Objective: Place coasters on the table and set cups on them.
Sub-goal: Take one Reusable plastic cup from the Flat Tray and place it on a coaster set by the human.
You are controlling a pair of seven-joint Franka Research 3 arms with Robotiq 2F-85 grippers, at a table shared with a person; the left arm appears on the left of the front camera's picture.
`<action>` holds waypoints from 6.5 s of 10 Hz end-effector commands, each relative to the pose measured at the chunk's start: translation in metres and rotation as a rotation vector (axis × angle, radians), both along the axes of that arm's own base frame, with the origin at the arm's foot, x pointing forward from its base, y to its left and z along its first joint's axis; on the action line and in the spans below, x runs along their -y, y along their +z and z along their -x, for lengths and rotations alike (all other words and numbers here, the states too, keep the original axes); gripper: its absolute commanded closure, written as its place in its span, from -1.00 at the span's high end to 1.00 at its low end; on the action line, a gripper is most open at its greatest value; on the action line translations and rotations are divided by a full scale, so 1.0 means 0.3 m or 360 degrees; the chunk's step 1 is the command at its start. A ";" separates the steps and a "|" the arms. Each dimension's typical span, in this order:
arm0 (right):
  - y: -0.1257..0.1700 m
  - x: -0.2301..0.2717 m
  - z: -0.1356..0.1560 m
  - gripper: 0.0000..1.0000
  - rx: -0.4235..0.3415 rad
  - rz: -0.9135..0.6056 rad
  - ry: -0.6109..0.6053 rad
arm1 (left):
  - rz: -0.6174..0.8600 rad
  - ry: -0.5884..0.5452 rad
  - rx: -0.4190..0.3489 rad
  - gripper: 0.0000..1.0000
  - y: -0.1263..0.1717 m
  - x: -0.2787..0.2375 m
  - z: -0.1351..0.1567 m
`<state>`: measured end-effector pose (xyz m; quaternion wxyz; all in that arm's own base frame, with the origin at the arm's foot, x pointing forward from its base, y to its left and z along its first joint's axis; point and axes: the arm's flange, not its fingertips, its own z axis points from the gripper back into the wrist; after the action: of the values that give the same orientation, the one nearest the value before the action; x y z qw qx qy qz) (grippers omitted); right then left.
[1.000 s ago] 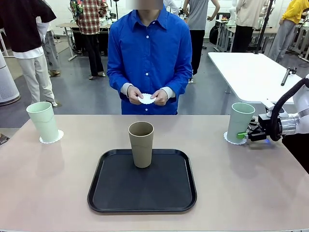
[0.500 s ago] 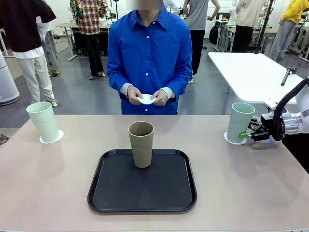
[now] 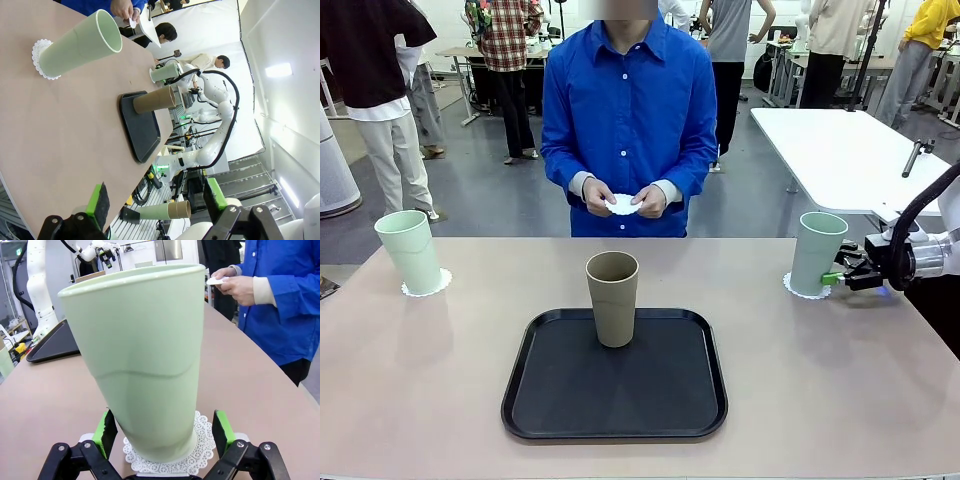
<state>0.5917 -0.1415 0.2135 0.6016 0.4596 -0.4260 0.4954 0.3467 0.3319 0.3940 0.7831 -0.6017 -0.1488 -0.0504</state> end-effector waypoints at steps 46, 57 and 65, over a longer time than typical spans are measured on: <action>1.114 -0.318 0.680 1.00 -0.1021 0.1457 -0.1194 | -0.0001 -0.0011 0.0017 1.00 0.004 0.001 0.010; 0.571 0.429 0.624 1.00 -0.1847 -0.0295 -0.0369 | -0.0001 -0.0011 0.0017 1.00 0.004 0.001 0.010; 0.522 0.477 0.670 1.00 -0.1875 -0.0348 -0.0459 | -0.0001 -0.0011 0.0017 1.00 0.004 0.001 0.010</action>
<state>0.3920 -0.2845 0.3699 0.7486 0.6497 -0.1300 0.0256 0.3470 0.3318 0.3937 0.7828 -0.6022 -0.1485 -0.0507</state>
